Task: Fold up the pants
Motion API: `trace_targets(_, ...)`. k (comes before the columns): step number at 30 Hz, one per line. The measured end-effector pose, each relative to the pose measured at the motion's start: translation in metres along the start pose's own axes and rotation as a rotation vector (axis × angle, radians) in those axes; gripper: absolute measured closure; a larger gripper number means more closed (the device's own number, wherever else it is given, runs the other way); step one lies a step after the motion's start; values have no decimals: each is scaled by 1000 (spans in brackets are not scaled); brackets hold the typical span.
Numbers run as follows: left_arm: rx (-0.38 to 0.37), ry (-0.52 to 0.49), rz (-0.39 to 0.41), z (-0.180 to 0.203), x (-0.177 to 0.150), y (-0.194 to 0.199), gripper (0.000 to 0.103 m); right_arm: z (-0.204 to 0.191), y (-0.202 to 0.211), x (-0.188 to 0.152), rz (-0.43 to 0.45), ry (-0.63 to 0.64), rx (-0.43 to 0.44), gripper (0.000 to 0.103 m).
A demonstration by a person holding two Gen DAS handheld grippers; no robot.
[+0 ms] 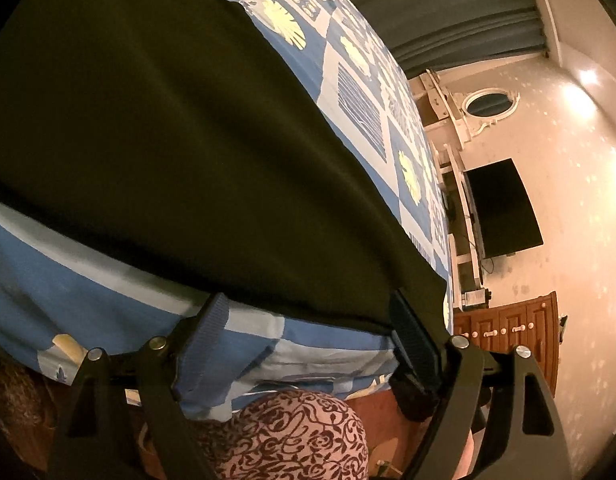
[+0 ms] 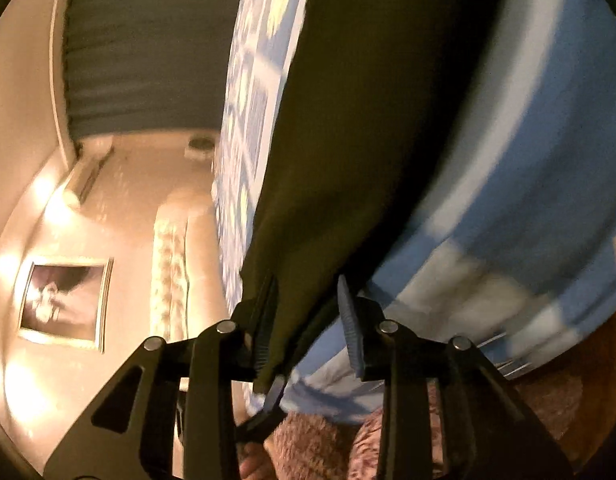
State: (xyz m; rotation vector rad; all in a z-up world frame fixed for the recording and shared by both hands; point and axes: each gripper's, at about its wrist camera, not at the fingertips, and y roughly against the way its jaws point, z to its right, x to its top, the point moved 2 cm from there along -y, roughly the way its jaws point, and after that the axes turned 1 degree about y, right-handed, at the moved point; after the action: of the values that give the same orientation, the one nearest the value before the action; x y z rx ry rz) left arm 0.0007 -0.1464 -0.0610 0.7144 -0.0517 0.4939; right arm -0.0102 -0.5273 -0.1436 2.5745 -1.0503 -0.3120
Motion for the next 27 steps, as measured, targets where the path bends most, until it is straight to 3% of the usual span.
trace_targets(6, 0, 7, -10, -1, 0, -2, 22, -7, -32, -1, -93, -28, 28, 63)
trace_targets(11, 0, 14, -25, -4, -3, -5, 22, -11, -48, -4, -128, -9, 19, 64)
trace_targets(14, 2, 14, -26, -3, -3, -6, 22, -11, -52, -6, -150, 24, -28, 96)
trace_targets(15, 2, 16, -26, -4, -4, -5, 22, -10, -50, -9, -150, 33, -43, 97)
trace_targets(23, 25, 2, -12, -9, 0, -2, 22, -7, -41, -16, -165, 64, -65, 97)
trace_targets(26, 23, 3, -13, -8, 0, -1, 22, -13, -35, -15, -176, 78, -38, 89)
trace_targets(27, 24, 0, -13, -8, 1, 1, 22, -16, -29, -15, -165, 81, -28, 80)
